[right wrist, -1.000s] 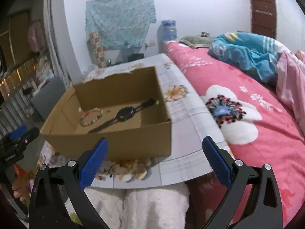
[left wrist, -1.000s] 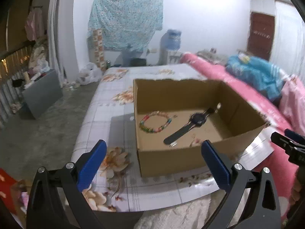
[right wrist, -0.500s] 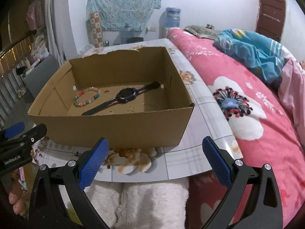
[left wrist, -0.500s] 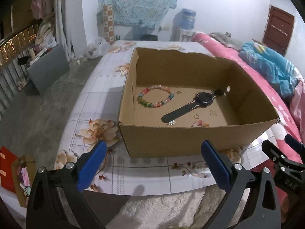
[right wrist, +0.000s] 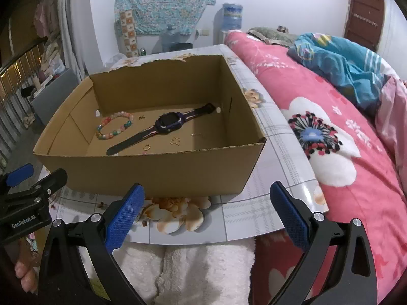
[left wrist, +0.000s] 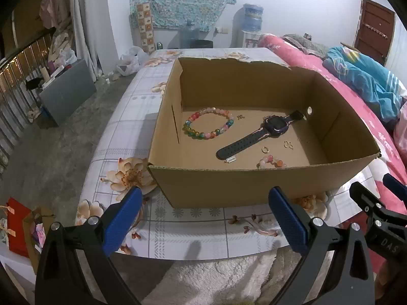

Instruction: Organize jewelry

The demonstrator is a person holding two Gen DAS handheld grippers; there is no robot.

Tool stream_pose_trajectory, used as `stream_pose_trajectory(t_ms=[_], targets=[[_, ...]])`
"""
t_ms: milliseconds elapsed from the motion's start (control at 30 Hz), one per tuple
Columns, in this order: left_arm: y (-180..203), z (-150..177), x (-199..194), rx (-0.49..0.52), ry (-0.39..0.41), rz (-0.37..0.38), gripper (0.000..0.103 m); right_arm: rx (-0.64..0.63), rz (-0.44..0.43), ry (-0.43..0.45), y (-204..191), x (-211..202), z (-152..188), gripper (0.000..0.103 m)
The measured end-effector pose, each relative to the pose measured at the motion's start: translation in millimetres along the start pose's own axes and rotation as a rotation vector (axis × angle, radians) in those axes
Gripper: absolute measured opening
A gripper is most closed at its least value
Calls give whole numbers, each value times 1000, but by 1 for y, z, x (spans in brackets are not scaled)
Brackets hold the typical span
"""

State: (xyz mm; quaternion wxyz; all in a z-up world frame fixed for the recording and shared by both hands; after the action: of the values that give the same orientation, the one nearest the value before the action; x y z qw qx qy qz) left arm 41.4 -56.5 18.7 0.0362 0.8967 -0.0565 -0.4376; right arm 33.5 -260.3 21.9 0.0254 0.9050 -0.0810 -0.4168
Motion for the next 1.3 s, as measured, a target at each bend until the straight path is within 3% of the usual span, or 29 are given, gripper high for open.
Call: stream_pose_trajectory(t_ms=[1300], targets=[[5, 3, 4, 19, -33, 1, 97, -3, -24, -21, -5, 4, 0, 95]])
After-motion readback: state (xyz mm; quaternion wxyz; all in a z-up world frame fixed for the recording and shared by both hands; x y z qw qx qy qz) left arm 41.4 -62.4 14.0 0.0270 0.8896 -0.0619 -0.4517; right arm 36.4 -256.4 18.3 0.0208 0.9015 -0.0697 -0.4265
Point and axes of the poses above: each gripper's, at about its wrist camera, not at the fingertips, and x roughly the way its jaws point, y to its right, z to its underside, the point moved 5 cm from there along x, roughly the way its jaws point, and after that the axes turned 8 degrees about z, right-handed, at the moved point
